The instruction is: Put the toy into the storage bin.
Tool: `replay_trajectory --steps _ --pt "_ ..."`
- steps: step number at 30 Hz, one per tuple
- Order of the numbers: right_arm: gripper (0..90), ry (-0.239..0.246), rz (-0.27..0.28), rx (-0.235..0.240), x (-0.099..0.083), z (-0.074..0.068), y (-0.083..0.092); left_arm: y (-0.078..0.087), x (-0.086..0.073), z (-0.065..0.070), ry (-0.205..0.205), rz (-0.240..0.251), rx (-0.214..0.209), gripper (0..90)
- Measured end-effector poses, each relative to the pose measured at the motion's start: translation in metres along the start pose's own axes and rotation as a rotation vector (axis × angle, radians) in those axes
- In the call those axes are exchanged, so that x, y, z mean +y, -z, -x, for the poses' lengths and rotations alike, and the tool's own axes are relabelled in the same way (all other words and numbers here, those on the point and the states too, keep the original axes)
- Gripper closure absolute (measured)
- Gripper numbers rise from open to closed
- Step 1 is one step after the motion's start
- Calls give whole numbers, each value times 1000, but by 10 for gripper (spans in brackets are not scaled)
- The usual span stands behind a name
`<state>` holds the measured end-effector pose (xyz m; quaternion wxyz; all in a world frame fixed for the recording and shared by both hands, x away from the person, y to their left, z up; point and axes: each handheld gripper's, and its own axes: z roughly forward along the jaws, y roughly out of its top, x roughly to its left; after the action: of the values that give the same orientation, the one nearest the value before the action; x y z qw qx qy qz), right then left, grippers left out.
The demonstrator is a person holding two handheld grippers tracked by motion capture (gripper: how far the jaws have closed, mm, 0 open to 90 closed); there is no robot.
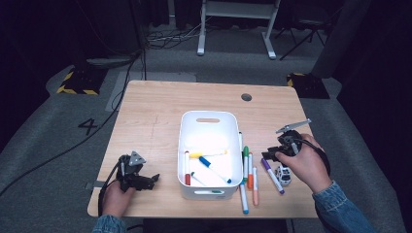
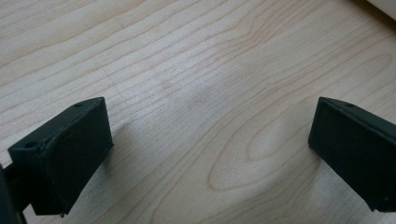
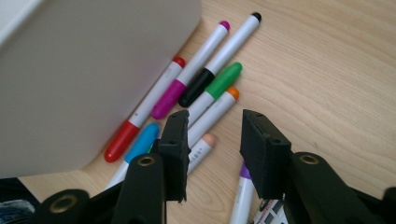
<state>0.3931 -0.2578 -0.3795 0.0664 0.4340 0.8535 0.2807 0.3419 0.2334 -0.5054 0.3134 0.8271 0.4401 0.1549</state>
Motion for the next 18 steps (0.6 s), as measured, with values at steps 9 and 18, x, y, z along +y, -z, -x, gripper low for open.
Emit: replay_trajectory --steps 9,18 --pt "623 -34 -66 -18 -13 16 -18 0 0 0 0 0 0 0" --pt "625 -52 -137 -28 -29 25 -39 0 0 0 -1 1 1 0"
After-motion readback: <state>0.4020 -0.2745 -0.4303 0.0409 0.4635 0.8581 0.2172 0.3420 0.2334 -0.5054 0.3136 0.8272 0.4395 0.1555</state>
